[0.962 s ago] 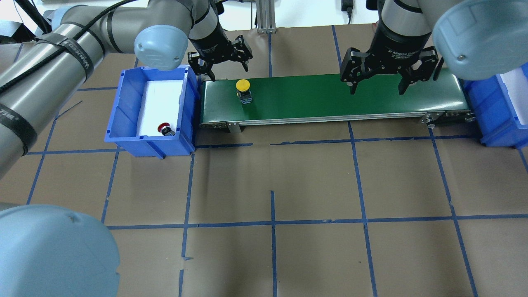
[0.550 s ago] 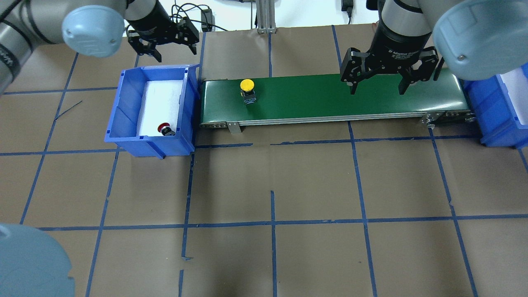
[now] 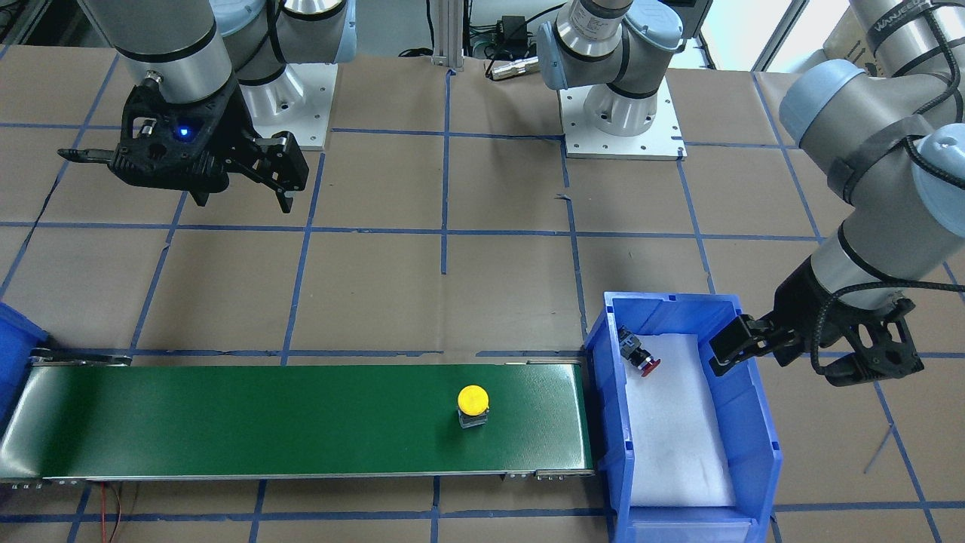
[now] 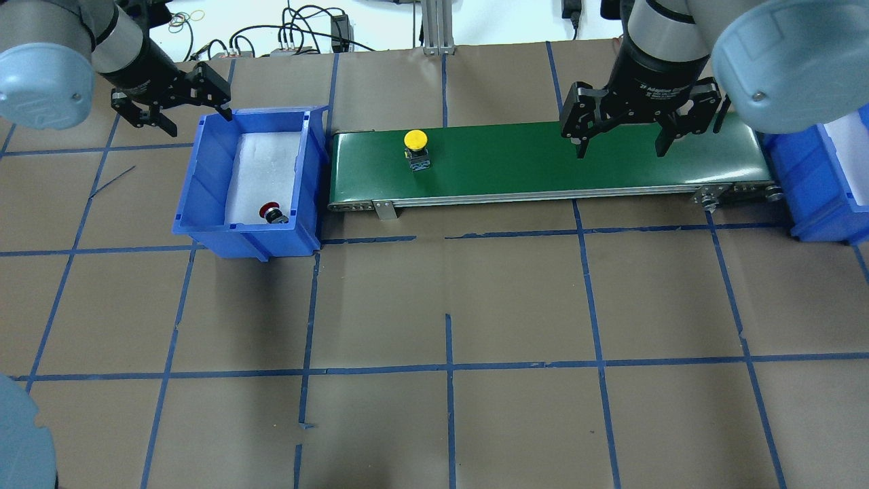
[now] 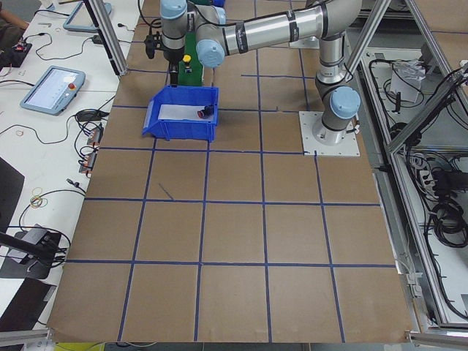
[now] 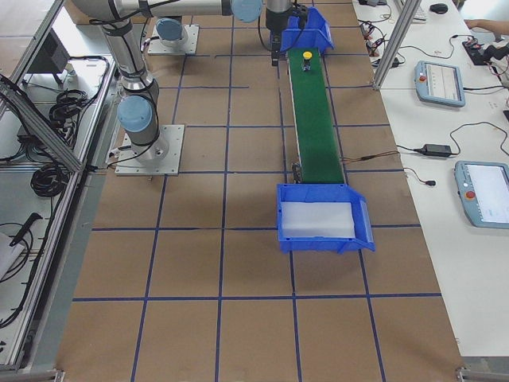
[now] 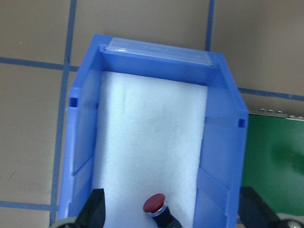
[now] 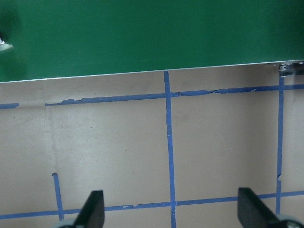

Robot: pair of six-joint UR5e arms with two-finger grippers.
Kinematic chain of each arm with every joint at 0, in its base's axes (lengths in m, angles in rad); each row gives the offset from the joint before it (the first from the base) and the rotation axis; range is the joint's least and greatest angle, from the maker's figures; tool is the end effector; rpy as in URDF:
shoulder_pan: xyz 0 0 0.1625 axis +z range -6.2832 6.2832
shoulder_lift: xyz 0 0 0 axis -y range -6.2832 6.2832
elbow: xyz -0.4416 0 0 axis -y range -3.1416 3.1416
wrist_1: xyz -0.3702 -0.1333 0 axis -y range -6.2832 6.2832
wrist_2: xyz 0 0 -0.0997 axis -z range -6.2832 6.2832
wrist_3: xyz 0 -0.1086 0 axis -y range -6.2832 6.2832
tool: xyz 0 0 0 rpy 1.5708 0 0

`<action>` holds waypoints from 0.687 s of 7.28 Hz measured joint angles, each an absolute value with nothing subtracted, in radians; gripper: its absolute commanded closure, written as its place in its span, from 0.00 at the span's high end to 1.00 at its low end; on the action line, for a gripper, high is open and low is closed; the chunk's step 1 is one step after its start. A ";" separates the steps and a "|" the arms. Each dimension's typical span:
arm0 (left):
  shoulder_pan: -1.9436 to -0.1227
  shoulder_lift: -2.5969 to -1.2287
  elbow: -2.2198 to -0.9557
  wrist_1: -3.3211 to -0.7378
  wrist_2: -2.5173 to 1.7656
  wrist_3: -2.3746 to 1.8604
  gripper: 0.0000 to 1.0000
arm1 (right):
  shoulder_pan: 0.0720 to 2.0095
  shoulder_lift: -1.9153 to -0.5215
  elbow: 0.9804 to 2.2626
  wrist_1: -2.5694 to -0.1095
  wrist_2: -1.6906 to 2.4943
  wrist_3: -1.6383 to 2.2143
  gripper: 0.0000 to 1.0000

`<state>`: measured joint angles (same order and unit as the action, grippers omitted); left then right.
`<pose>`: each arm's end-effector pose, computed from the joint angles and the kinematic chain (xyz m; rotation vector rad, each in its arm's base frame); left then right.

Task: Transport two buttons from left to right
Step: 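Move the left gripper back over the red button in the bin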

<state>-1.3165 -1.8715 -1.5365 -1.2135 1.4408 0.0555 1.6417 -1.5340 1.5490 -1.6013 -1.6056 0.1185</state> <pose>0.0075 -0.6149 0.3886 0.2911 -3.0087 0.1662 0.1638 -0.4774 0.4913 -0.0744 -3.1074 0.0291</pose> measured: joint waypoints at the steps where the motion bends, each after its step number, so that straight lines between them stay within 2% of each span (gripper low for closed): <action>1: -1.307 -1.869 -1.554 -1.200 1.435 0.050 0.98 | 1.643 -1.534 1.549 -1.601 -1.606 0.113 1.00; 5: -1.313 -1.864 -1.577 -1.168 1.438 -0.195 0.95 | 1.645 -1.534 1.550 -1.609 -1.609 0.114 1.00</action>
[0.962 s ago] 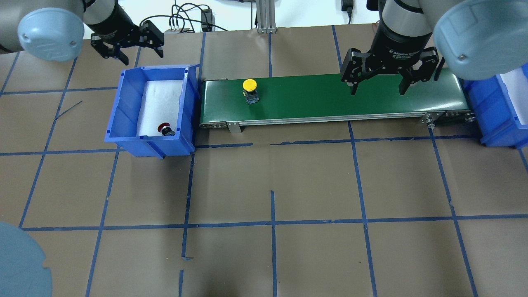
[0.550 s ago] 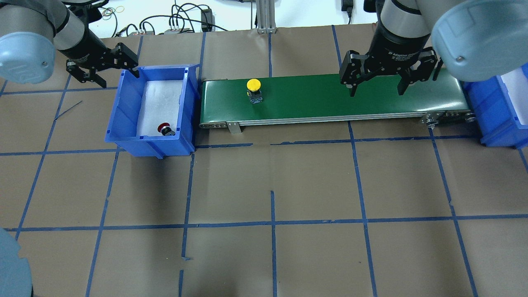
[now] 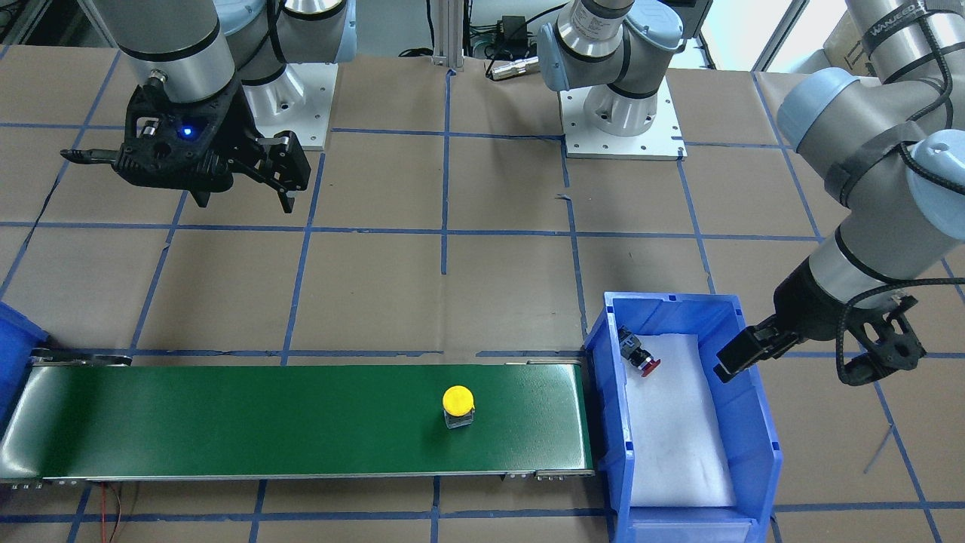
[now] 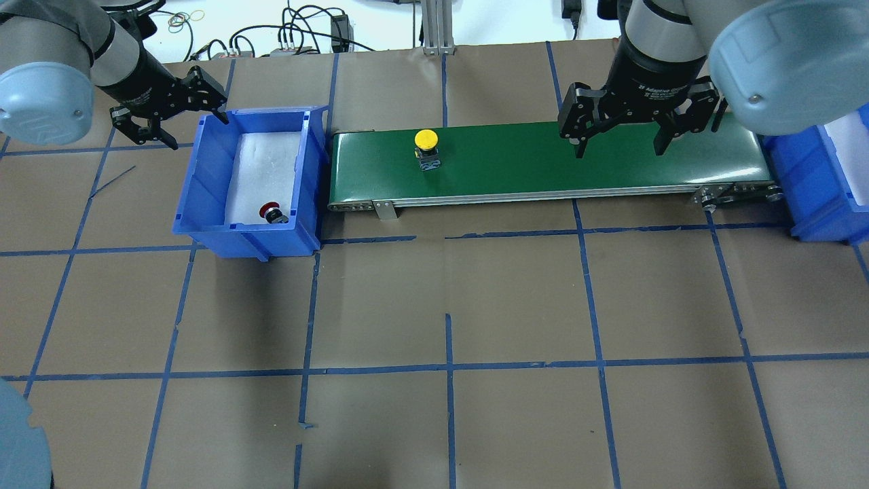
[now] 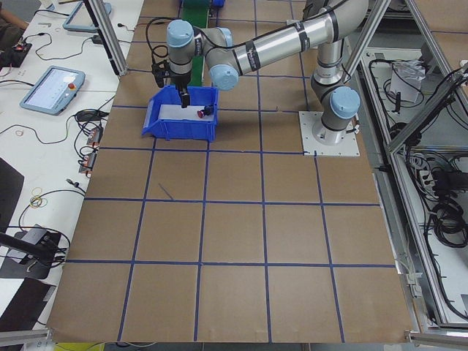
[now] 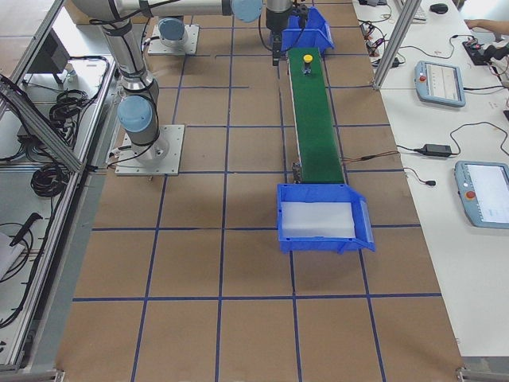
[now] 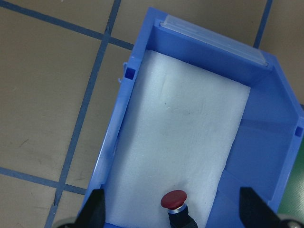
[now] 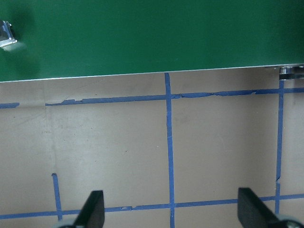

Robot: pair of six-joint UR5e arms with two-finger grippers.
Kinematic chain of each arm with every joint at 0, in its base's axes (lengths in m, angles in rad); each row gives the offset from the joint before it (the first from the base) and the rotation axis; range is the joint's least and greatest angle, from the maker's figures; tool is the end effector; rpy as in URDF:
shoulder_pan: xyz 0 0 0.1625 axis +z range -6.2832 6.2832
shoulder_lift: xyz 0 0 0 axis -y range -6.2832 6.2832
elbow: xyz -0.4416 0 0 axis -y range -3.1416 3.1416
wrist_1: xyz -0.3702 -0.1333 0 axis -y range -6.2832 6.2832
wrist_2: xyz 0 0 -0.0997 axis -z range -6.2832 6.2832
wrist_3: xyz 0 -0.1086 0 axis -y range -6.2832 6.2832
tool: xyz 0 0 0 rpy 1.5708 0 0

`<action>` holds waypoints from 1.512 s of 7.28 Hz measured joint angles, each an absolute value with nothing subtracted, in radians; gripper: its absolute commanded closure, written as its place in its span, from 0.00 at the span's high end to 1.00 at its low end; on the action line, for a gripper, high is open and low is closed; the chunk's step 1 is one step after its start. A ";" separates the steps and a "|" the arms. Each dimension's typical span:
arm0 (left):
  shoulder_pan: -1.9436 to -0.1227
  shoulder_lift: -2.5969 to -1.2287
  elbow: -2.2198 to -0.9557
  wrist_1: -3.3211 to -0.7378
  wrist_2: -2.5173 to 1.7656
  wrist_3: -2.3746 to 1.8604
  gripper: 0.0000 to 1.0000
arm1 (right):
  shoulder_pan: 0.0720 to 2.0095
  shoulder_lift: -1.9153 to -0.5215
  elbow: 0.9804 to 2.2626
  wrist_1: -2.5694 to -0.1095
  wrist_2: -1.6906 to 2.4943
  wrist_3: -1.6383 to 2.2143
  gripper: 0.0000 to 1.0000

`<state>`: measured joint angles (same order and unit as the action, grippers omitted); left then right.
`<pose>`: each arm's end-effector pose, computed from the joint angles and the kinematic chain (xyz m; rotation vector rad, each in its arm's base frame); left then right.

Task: Transport two buttons from left to right
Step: 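Move the left gripper back over the red button in the bin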

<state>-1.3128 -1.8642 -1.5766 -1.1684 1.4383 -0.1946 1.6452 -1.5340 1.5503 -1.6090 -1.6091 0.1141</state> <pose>0.0082 -0.6098 0.3793 0.6649 -2.9339 0.1616 0.1651 -0.4775 0.4915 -0.0623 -3.1046 0.0395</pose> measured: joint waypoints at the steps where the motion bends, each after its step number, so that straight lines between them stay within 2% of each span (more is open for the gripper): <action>1: -1.323 -1.863 -1.596 -1.163 1.446 -0.279 0.81 | 1.646 -1.534 1.551 -1.609 -1.609 0.116 1.00; 3: -1.355 -1.862 -1.638 -1.141 1.493 -0.379 0.69 | 1.645 -1.534 1.551 -1.609 -1.609 0.115 1.00; 7: -1.373 -1.868 -1.716 -1.141 1.512 -0.465 0.68 | 1.644 -1.532 1.551 -1.608 -1.609 0.121 1.00; 11: -1.395 -1.905 -1.736 -1.138 1.512 -0.537 0.68 | 1.644 -1.533 1.551 -1.608 -1.609 0.124 1.00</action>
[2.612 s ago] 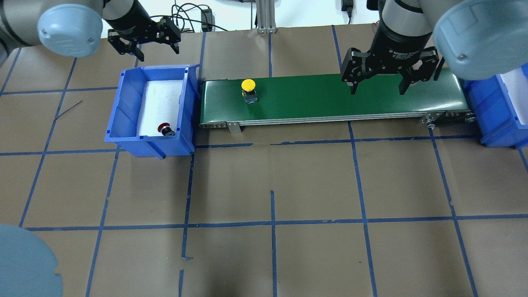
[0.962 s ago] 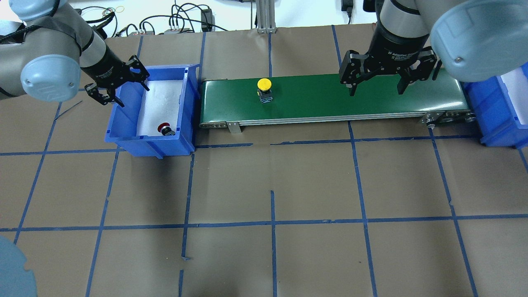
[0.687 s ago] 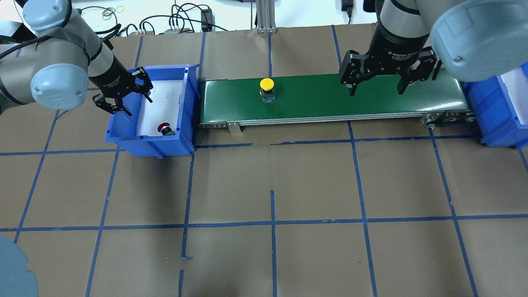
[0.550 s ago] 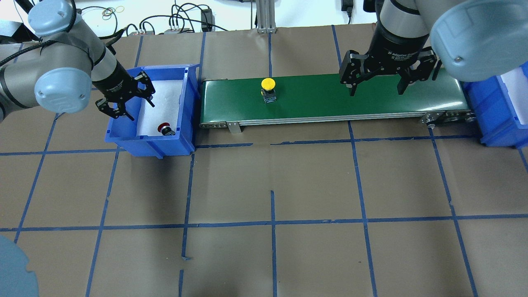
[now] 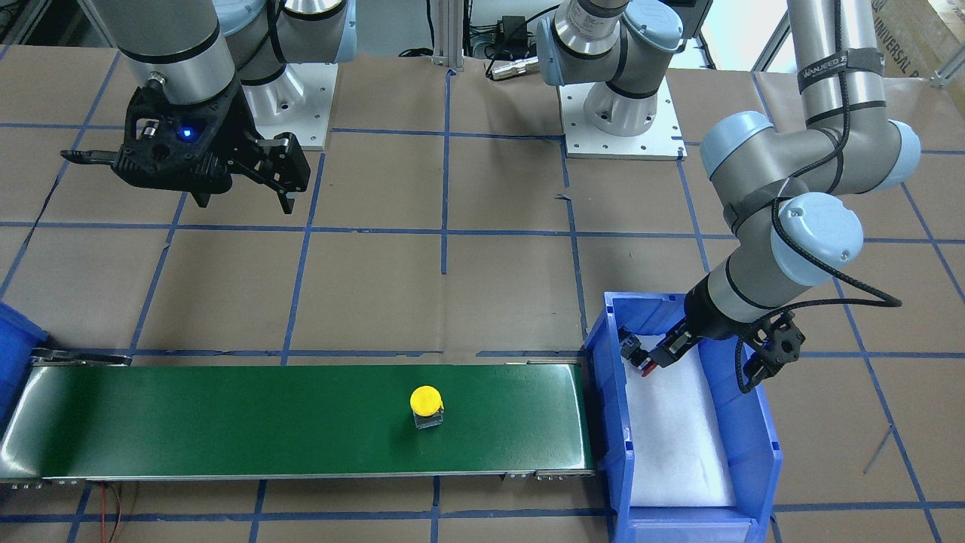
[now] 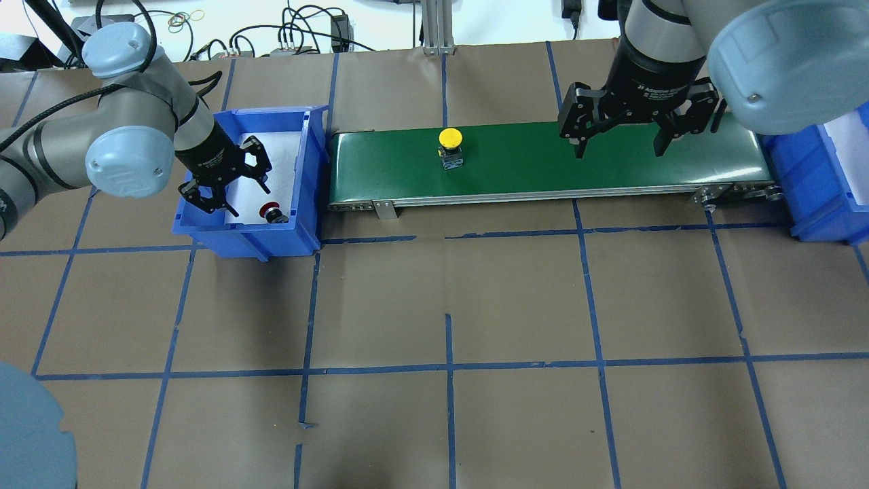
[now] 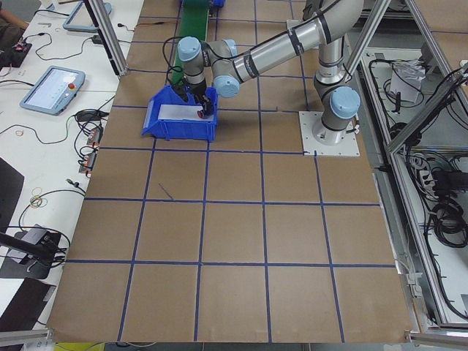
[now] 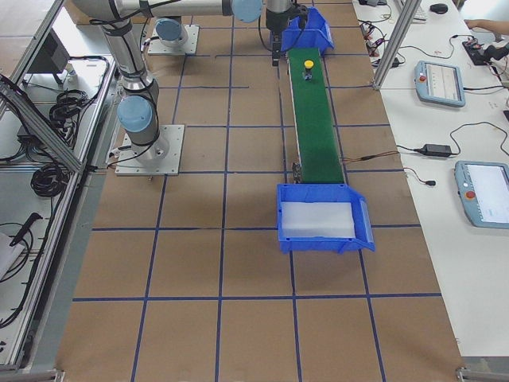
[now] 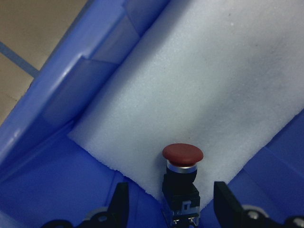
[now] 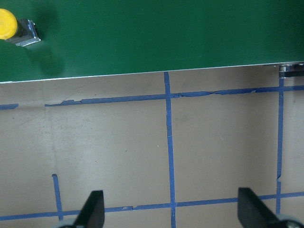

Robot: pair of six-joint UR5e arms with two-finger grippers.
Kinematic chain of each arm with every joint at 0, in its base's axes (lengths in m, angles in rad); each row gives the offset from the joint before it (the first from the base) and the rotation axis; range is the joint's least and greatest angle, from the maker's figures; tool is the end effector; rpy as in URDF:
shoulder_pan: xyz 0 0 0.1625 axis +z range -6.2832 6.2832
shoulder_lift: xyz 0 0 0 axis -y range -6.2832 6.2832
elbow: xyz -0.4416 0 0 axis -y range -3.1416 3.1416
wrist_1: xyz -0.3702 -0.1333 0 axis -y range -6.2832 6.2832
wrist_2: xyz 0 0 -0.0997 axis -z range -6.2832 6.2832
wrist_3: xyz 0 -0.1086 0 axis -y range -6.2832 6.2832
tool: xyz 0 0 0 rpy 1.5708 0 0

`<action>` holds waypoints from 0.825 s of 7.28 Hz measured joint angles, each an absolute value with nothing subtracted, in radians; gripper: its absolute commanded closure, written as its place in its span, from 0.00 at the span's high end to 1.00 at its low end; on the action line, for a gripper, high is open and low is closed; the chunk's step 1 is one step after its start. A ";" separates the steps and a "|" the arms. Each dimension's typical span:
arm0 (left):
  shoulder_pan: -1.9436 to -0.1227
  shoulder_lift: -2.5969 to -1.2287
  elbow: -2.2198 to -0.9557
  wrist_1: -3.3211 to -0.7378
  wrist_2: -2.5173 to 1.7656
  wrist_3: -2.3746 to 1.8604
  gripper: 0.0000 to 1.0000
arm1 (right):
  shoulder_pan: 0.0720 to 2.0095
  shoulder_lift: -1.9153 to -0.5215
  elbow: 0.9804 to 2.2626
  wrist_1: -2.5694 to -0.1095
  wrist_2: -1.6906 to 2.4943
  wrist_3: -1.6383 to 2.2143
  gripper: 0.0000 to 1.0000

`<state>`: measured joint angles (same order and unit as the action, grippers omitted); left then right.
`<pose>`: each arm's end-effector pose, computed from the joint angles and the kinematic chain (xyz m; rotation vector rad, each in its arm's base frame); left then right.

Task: Transport two buttons from left to right
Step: 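Move the left gripper back over the red button in the bin, then grasp the red button with the left gripper while the right gripper moves to belt end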

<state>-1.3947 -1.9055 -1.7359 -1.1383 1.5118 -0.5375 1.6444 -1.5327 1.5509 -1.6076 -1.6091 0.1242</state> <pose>-0.0391 -0.5779 0.2873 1.0833 -2.8975 -0.1189 0.1647 -0.4778 0.4904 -0.0791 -3.1041 0.0346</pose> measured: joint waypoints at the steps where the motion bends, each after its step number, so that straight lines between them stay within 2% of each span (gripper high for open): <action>1: -1.395 -1.917 -1.735 -1.134 1.511 -0.534 0.68 | 1.644 -1.533 1.551 -1.608 -1.609 0.125 1.00; 6: -1.396 -1.949 -1.725 -1.109 1.507 -0.419 0.67 | 1.644 -1.534 1.551 -1.608 -1.609 0.125 1.00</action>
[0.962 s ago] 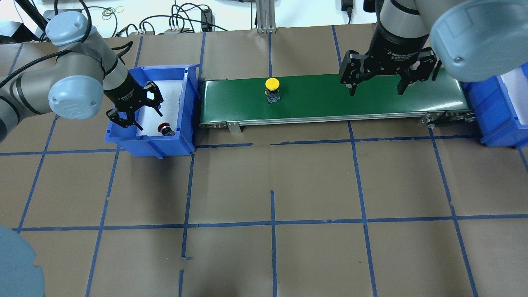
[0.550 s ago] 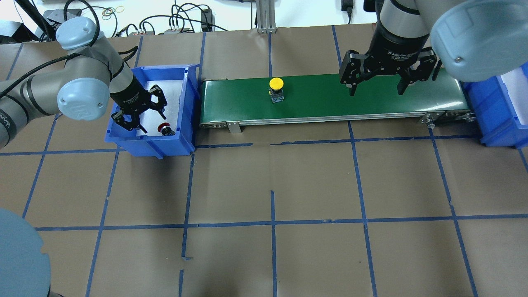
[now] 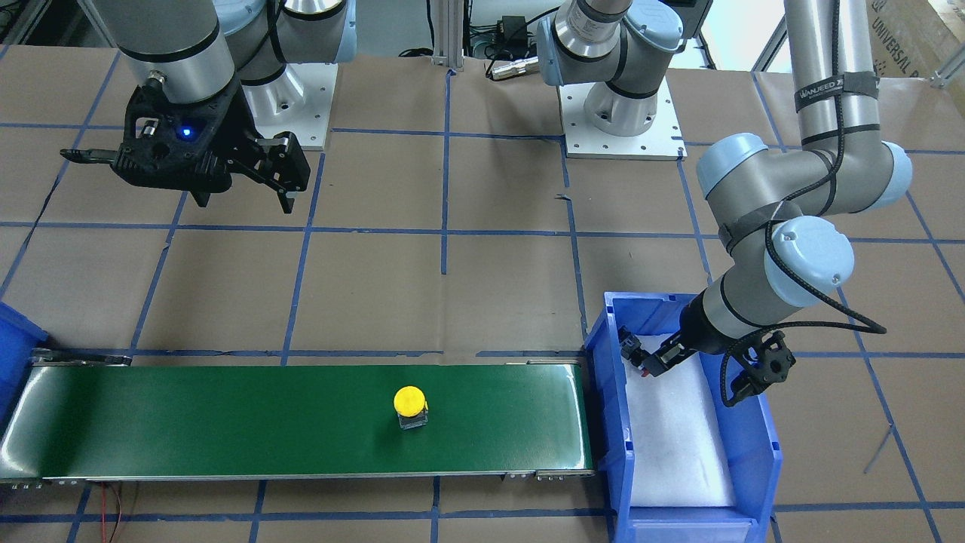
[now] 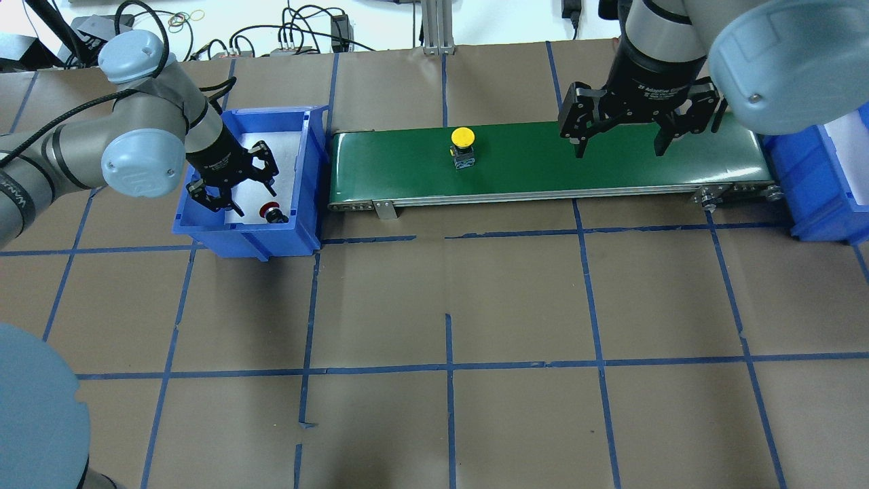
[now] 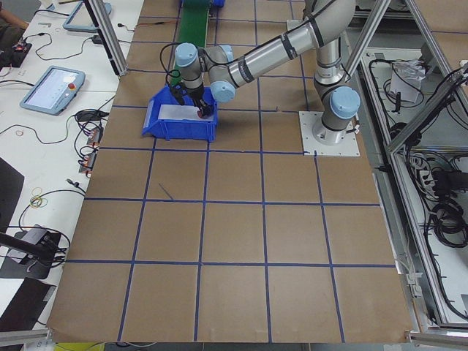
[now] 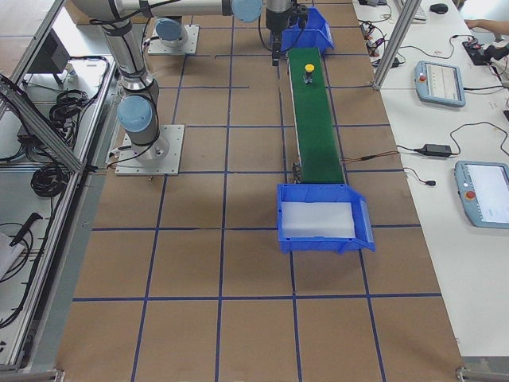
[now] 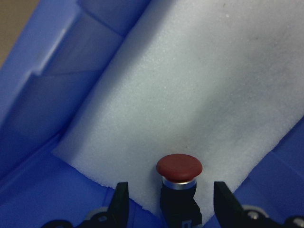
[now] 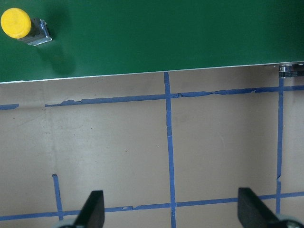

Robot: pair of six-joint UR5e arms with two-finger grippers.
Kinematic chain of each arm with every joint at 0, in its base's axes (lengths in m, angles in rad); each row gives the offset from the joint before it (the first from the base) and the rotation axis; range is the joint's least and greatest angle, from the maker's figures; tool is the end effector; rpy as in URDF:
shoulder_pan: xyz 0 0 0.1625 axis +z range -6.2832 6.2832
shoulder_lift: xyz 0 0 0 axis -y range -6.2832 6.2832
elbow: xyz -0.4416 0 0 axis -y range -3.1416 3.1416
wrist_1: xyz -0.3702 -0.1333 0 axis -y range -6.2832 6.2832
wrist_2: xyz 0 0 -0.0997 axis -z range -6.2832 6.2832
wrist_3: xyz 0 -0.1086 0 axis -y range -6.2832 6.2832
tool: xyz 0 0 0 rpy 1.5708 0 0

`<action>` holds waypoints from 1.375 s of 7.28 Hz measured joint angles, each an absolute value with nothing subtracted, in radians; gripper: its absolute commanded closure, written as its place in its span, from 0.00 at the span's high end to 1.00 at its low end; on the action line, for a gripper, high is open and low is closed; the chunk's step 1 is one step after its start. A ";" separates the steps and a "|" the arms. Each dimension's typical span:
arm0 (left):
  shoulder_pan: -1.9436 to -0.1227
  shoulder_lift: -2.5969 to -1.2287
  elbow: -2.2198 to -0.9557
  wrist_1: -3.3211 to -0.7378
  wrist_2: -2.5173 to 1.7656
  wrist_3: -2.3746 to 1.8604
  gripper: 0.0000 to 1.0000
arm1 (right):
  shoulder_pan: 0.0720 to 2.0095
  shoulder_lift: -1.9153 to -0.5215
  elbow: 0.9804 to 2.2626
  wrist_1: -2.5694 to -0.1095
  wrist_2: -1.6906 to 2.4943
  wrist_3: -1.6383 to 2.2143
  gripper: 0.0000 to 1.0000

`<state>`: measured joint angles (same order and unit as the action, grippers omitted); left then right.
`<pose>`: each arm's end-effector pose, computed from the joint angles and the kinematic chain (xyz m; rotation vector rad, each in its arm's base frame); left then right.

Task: Transport two buttons from left to right
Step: 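Grasp the red button with the left gripper while the right gripper moves to belt end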

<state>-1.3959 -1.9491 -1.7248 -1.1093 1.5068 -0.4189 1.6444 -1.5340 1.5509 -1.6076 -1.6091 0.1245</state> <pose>-0.0383 -0.5895 0.2698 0.9057 -2.9484 -0.1204 0.1647 -0.4774 0.4910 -0.0796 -3.1042 0.0366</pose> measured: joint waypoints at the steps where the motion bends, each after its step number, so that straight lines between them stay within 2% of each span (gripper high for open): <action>1: -1.396 -1.954 -1.725 -1.107 1.507 -0.407 0.67 | 1.644 -1.534 1.551 -1.607 -1.609 0.124 1.00; 10: -1.411 -1.982 -1.735 -1.100 1.508 -0.388 0.62 | 1.644 -1.533 1.551 -1.606 -1.609 0.126 1.00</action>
